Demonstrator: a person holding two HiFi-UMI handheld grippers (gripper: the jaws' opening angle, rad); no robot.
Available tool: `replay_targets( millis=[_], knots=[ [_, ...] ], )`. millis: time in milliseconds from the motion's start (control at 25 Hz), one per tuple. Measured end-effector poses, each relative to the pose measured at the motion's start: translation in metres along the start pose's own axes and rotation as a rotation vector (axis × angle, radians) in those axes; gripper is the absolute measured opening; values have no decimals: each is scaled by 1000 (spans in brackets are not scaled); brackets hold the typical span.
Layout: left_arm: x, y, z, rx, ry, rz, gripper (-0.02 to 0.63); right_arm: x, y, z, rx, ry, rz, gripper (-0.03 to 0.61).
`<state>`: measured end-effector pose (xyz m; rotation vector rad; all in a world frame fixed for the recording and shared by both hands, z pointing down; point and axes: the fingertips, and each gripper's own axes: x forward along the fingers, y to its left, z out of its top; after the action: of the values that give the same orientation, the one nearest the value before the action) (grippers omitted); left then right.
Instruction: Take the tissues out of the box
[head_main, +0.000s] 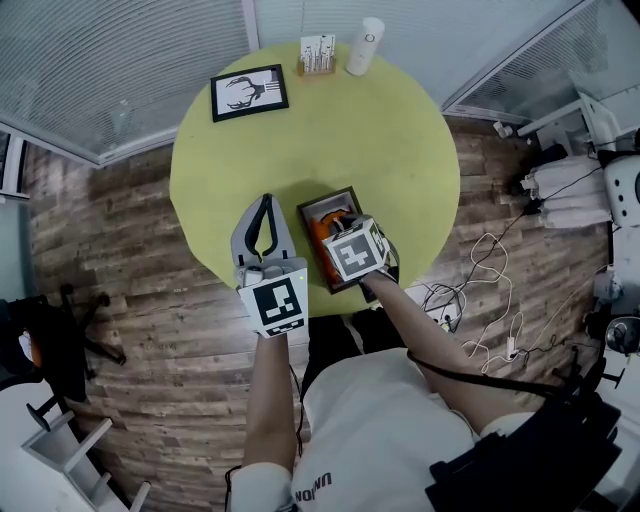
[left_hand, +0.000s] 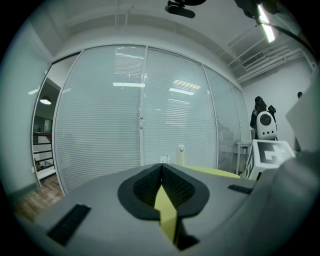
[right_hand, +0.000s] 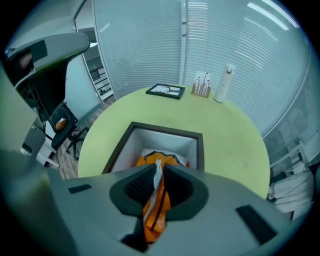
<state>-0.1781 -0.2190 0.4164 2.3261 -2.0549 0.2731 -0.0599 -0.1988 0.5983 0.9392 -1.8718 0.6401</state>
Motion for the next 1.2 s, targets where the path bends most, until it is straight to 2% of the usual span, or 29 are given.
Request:
replay_targets(
  millis=[200,1200],
  knots=[
    [1,2,-2,-4,4,6,12,-1,2,1,10,-3,15,39],
    [-9,8,9,5,-17,55,12,-27,5,16,34,-110,71,25]
  ],
)
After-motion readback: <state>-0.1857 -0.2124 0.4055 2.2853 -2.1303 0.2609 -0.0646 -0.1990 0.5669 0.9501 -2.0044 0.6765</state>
